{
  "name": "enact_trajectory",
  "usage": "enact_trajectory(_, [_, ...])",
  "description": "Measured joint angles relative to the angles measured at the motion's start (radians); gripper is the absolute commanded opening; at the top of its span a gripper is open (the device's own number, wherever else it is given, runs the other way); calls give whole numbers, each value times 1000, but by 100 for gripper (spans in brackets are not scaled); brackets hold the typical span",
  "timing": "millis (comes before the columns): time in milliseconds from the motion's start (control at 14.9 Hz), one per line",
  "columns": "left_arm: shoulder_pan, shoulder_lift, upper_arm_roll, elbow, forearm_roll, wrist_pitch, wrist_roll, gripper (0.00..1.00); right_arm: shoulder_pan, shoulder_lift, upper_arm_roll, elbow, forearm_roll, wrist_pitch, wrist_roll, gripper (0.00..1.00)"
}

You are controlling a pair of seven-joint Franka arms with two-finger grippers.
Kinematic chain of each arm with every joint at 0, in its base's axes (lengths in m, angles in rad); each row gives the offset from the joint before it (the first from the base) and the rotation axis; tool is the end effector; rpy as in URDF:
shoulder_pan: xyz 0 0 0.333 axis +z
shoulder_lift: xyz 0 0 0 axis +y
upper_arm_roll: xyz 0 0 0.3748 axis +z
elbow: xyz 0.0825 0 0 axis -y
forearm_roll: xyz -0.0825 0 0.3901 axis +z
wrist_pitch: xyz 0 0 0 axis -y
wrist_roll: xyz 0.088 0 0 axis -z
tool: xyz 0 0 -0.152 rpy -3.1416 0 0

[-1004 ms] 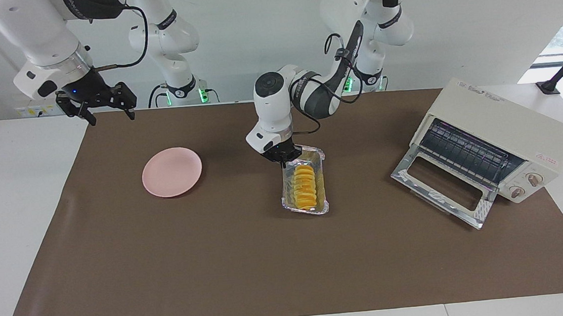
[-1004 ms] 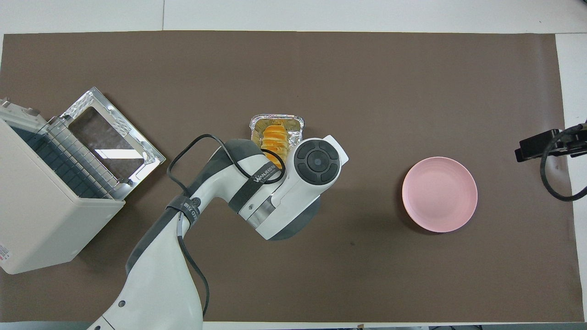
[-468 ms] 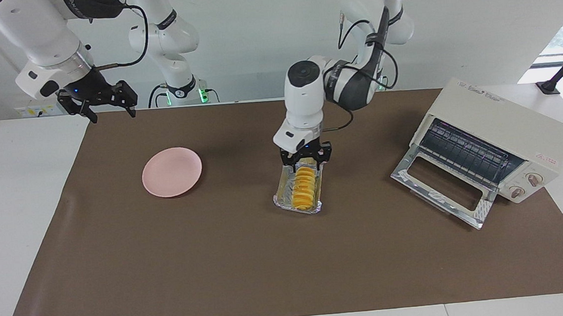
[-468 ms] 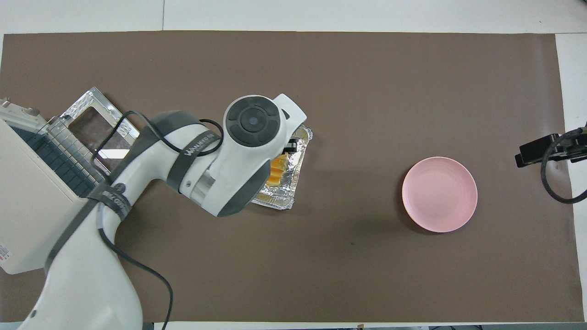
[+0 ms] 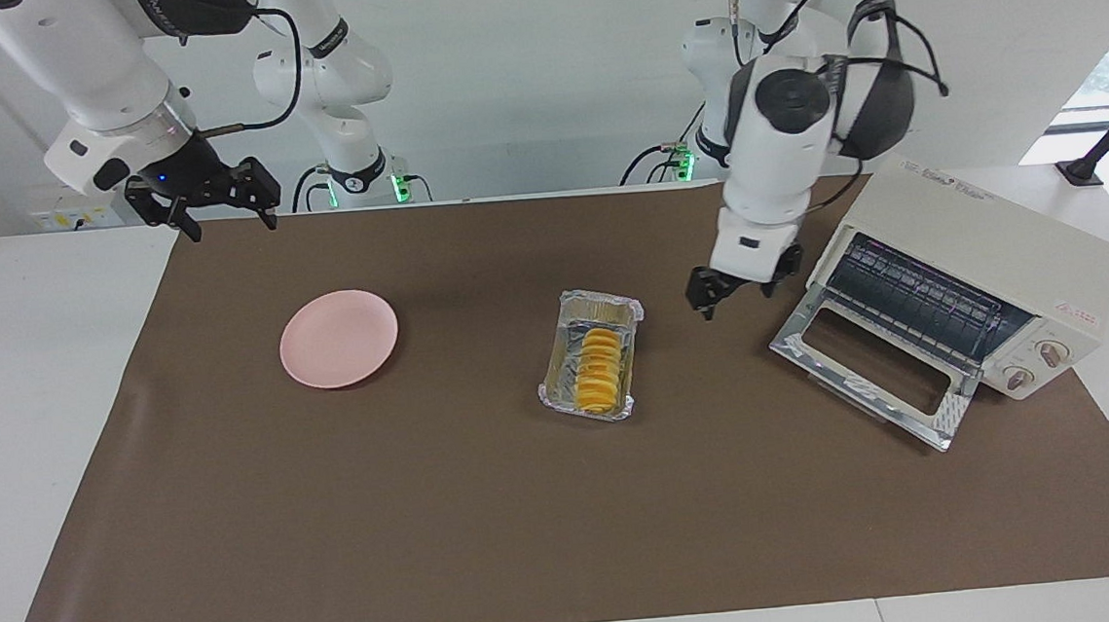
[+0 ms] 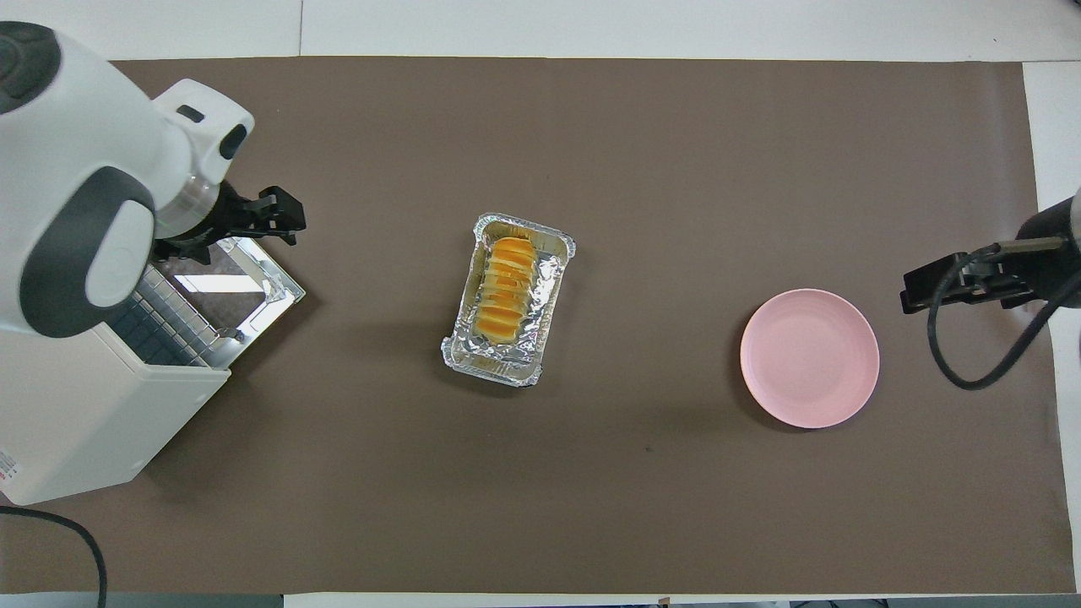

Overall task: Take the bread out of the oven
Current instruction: 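Release the tray and retract the left gripper while the right gripper approaches, then grasp the foil tray rim with the right gripper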

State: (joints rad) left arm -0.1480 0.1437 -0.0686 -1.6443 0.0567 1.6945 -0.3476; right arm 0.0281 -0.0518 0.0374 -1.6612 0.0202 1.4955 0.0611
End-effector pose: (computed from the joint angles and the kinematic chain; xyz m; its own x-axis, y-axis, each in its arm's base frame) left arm 0.5955 -0.1205 0.5294 0.9897 0.1237 -0.0721 0.1183 -0.9902 -0.0745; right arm 0.5248 0.0382 0.6179 0.9934 0.0052 -0.1146 0.0040 -0.9999 -0.0113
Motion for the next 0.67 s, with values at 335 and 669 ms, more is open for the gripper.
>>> enact_trajectory(335, [144, -28, -32, 21, -2, -162, 274, 100, 181, -24, 8, -166, 0, 208, 279, 100])
enact_trajectory(669, [206, -124, -93, 11, -4, -262, 367, 100, 358, 107, 11, -213, 0, 445, 567, 100])
